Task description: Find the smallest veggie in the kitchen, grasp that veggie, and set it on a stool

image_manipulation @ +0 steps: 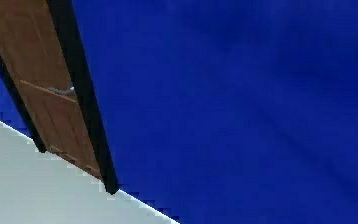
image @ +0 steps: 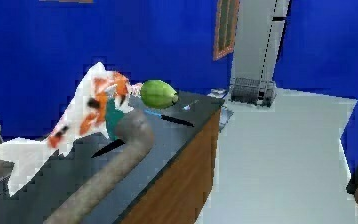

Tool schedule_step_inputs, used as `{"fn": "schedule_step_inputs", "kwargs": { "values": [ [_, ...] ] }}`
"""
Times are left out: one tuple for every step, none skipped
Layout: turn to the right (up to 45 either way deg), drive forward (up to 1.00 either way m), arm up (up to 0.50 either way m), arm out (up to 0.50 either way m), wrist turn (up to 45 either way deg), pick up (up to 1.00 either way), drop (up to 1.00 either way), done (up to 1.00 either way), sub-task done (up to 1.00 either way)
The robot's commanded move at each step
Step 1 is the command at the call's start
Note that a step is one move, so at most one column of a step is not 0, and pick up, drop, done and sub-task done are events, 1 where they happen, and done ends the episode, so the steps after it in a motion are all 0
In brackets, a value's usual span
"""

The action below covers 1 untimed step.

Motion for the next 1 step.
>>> {"fn": "schedule_step_inputs", "kwargs": {
  "values": [
    [45.0,0.00,0.00,0.00,0.0,0.00,0.00,0.00,0.00]
  ]
}}
